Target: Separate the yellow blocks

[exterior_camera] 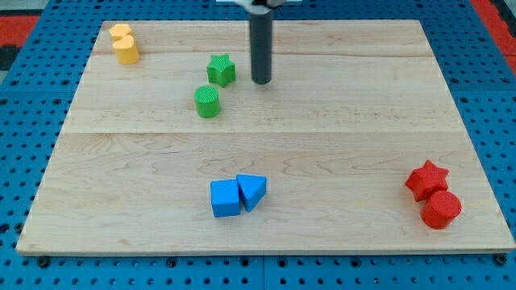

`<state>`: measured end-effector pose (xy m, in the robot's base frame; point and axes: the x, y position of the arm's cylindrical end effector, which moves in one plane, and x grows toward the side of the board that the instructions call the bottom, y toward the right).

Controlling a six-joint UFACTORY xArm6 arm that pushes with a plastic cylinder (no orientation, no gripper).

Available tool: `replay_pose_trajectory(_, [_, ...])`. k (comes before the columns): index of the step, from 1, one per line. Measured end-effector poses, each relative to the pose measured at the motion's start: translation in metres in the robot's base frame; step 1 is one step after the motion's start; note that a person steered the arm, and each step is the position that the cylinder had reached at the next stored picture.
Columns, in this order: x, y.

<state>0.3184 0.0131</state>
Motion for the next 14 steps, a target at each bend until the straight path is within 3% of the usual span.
replay_pose_trajectory(1, [-0.079,-0.034])
replay_pose_trajectory(2, [-0.123,-0.152])
replay_pose_trajectory(4, [-0.114,-0.304])
replay_pose_trajectory(5, [-0.102,-0.315])
replay_pose_trajectory(7, [-0.06,-0.173])
replay_pose_trajectory(8, [-0.059,-0.127])
replay_pose_trajectory(10, [-0.101,-0.164])
replay_pose_trajectory(13, [-0.076,-0.066])
replay_pose_trajectory(14, [-0.094,-0.137])
